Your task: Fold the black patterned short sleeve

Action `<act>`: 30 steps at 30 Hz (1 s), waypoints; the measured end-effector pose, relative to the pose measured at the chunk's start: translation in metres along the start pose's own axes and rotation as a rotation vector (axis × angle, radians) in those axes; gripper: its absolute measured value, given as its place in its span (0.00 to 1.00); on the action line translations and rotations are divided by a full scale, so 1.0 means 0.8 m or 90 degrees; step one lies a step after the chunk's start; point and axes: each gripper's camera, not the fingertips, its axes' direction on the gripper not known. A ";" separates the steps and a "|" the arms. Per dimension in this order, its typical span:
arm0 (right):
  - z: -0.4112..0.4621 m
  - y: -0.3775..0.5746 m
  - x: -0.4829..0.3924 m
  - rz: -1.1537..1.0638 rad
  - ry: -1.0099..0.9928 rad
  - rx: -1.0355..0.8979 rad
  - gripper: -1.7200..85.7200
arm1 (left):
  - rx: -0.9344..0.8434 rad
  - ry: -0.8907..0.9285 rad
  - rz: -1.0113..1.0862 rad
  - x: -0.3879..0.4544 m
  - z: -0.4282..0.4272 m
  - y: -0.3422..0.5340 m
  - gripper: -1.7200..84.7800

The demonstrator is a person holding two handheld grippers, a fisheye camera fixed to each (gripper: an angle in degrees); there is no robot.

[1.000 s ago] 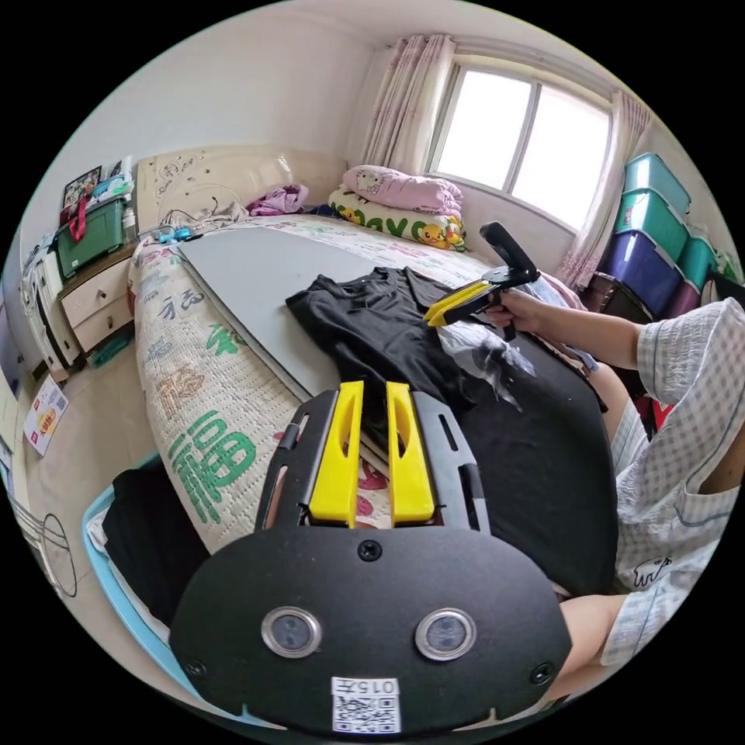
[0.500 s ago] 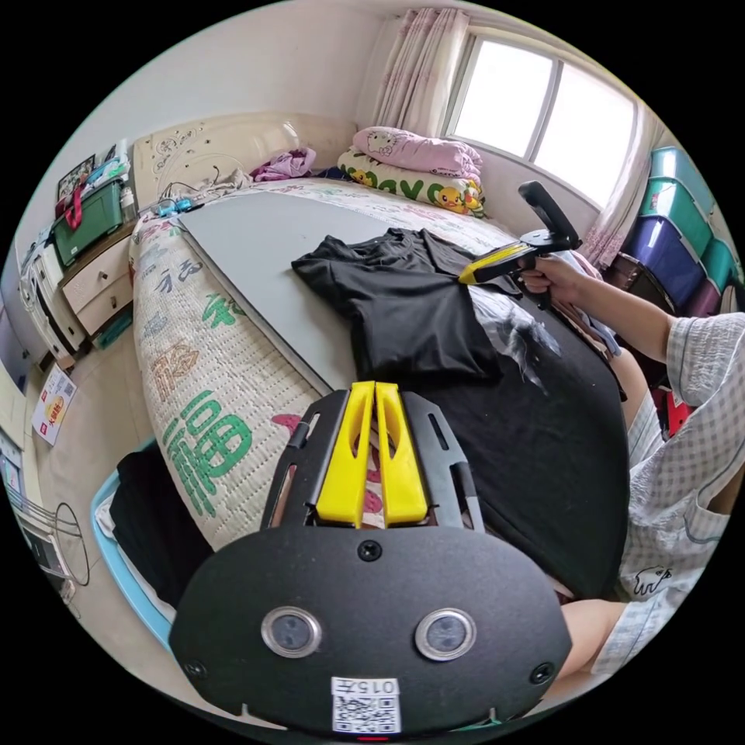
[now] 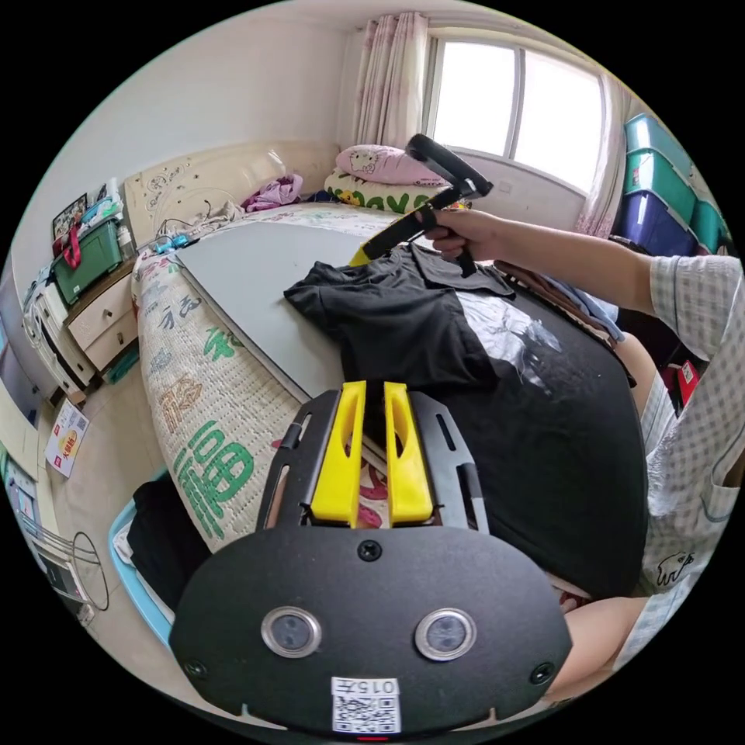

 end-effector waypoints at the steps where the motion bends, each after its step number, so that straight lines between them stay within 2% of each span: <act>1: 0.016 -0.015 -0.002 0.011 0.007 -0.006 0.12 | -0.003 -0.001 0.000 0.000 0.002 0.000 0.06; 6: 0.062 -0.047 -0.015 0.024 -0.005 -0.044 0.07 | -0.022 -0.012 0.001 0.003 0.010 -0.003 0.03; 10: 0.085 -0.056 -0.042 0.012 0.046 -0.050 0.02 | -0.022 -0.024 0.008 0.005 0.008 -0.002 0.02; 15: 0.106 -0.066 -0.081 -0.003 0.123 -0.042 0.01 | -0.028 -0.046 0.013 0.007 0.004 0.000 0.02; 20: 0.099 -0.061 -0.109 0.016 0.139 -0.034 0.05 | -0.029 -0.050 0.009 0.004 0.006 0.000 0.02; 22: 0.071 -0.039 -0.135 -0.005 0.128 0.003 0.07 | -0.023 -0.046 0.002 0.002 0.002 0.000 0.02; 24: 0.032 0.016 -0.199 -0.103 0.093 0.033 0.08 | -0.002 -0.038 0.000 -0.001 -0.004 0.002 0.02; 27: 0.006 0.106 -0.287 -0.206 0.050 0.016 0.10 | 0.019 -0.033 -0.002 -0.002 -0.008 0.001 0.03; 30: 0.012 0.178 -0.351 -0.248 0.009 -0.018 0.11 | -0.006 -0.033 -0.003 -0.003 0.003 -0.003 0.03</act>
